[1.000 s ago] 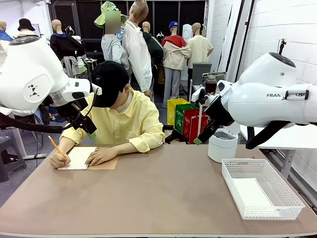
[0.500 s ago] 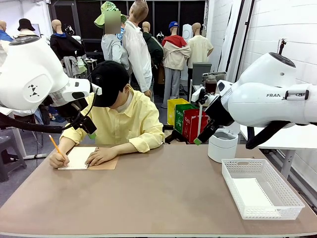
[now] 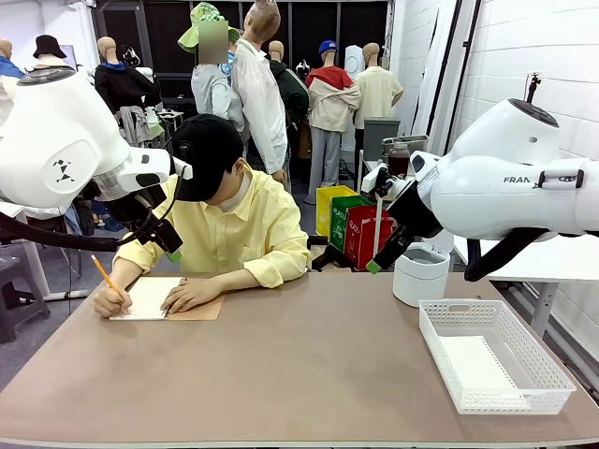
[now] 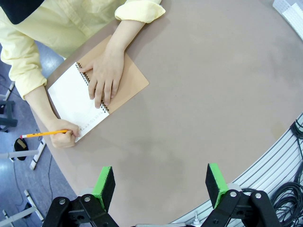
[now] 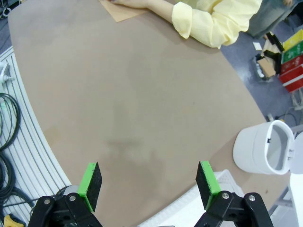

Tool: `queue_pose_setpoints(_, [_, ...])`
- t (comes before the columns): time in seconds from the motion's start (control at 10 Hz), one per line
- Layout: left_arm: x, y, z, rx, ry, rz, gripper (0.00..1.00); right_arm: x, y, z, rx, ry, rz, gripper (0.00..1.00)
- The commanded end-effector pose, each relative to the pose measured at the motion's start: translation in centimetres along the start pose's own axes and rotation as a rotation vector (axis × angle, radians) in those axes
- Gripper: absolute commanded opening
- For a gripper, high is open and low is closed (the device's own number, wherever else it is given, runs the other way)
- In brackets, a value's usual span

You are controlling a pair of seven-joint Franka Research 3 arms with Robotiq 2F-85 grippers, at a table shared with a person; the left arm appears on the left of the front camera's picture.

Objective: Sort the paper based on its condition.
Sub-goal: If a person hands you a paper, place it in the Organizing basket , and if it's crumpled, put it in the Trash can.

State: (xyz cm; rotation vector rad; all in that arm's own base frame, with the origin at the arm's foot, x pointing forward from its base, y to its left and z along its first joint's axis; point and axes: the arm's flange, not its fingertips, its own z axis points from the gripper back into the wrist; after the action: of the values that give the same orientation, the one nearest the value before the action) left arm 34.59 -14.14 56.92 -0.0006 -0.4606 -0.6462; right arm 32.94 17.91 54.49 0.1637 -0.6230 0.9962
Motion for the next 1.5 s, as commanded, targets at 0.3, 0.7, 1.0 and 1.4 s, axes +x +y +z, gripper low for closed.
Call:
queue_pose_setpoints(0.3, [-0.01,0.10,0.07,-0.002,-0.002,0.000,1.00,0.30,-0.05,-0.04,0.010,0.010,0.004,1.00])
queue_pose_setpoints(0.7, [-0.01,0.10,0.07,-0.002,-0.002,0.000,1.00,0.30,-0.05,-0.04,0.010,0.010,0.004,1.00])
queue_pose_setpoints(1.0, [-0.01,0.10,0.07,-0.002,-0.002,0.000,1.00,0.30,-0.05,-0.04,0.010,0.010,0.004,1.00])
queue_pose_setpoints(1.4, [-0.01,0.10,0.07,-0.002,-0.002,0.000,1.00,0.30,-0.05,-0.04,0.010,0.010,0.004,1.00])
